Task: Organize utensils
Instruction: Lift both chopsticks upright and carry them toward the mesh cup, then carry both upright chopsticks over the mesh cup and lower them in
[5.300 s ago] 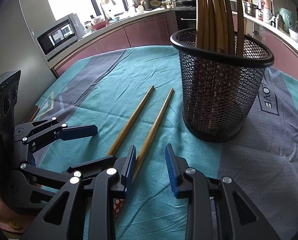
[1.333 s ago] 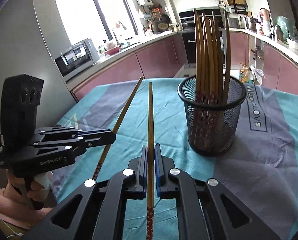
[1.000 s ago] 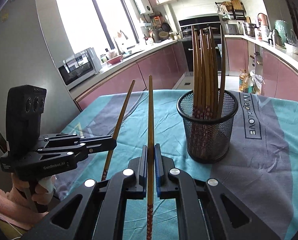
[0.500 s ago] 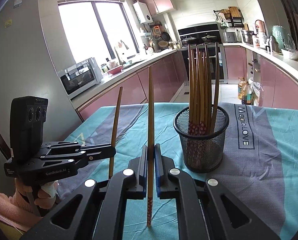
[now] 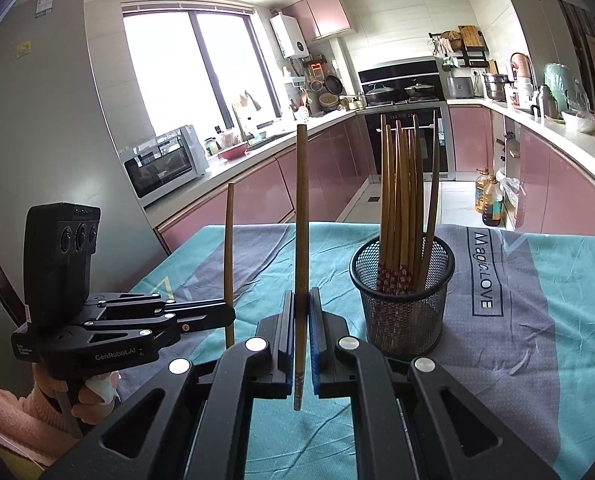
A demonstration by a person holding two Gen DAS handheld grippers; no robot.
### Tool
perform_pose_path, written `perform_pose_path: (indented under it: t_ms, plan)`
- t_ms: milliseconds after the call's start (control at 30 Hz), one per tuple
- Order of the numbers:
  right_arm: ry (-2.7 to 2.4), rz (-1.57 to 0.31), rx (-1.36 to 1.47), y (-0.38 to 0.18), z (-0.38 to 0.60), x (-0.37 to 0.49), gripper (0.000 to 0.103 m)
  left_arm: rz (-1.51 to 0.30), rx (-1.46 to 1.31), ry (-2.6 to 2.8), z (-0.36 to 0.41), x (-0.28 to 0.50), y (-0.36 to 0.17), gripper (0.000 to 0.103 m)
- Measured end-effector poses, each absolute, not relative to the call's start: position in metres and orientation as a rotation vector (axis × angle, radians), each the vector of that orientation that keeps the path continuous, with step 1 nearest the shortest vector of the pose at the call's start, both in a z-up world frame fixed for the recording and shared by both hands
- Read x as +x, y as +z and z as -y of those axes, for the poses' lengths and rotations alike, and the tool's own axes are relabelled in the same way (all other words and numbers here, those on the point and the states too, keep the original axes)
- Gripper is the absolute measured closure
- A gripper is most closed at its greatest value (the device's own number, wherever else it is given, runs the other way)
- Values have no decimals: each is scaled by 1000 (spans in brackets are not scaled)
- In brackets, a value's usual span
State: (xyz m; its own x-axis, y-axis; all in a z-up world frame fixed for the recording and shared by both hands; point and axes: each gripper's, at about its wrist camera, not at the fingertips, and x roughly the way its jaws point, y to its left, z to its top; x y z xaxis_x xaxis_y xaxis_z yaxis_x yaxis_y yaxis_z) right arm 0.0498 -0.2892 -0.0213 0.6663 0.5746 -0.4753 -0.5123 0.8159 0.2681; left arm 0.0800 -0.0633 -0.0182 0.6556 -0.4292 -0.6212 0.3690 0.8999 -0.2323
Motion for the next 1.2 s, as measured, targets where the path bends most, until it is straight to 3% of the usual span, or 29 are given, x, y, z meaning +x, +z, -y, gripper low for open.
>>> perform_pose_path:
  t_ms: [1200]
  plan:
    - [585,-534,113,-6,294,48,97,-675,-91,-474,69,81,-1,95]
